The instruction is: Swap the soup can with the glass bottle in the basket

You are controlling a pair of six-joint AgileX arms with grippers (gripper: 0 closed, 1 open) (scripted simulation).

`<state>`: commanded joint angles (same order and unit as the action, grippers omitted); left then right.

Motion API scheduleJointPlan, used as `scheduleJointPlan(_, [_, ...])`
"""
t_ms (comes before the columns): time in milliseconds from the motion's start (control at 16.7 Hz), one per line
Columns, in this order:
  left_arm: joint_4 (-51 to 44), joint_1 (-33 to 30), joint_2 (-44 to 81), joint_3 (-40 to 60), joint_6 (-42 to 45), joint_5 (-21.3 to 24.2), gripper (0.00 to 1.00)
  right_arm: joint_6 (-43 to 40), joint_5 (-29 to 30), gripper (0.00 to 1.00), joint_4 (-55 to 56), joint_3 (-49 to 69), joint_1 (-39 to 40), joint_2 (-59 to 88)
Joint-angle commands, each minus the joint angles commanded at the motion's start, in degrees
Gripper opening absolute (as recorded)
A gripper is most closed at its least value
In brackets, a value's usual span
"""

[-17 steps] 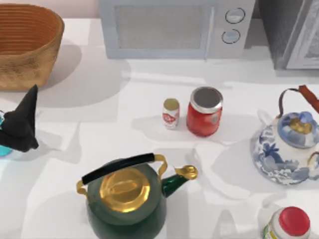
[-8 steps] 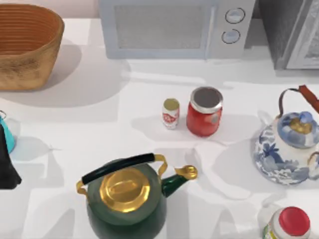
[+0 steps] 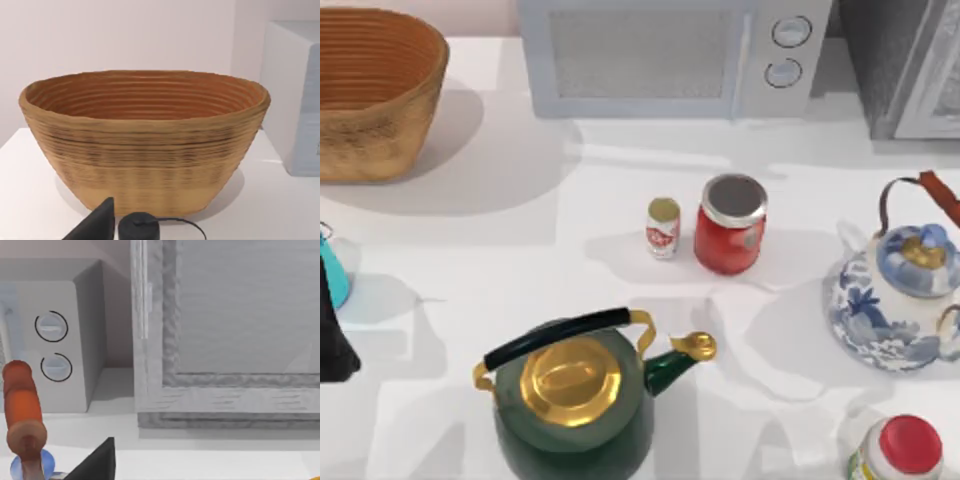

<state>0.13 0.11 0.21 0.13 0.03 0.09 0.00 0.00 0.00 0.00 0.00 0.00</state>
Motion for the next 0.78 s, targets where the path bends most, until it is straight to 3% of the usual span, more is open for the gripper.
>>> scheduleJointPlan(360, [12.5,3.9,12.7,0.8,1.6,0.7,1.00,0.0,0.0,1.00,0.0,0.0,0.0,0.0])
scheduleJointPlan(780, [41.3,9.7,49.9,1.4,4.4,5.6,1.00,0.0,0.0,1.00,0.0,0.0,0.0,0.0])
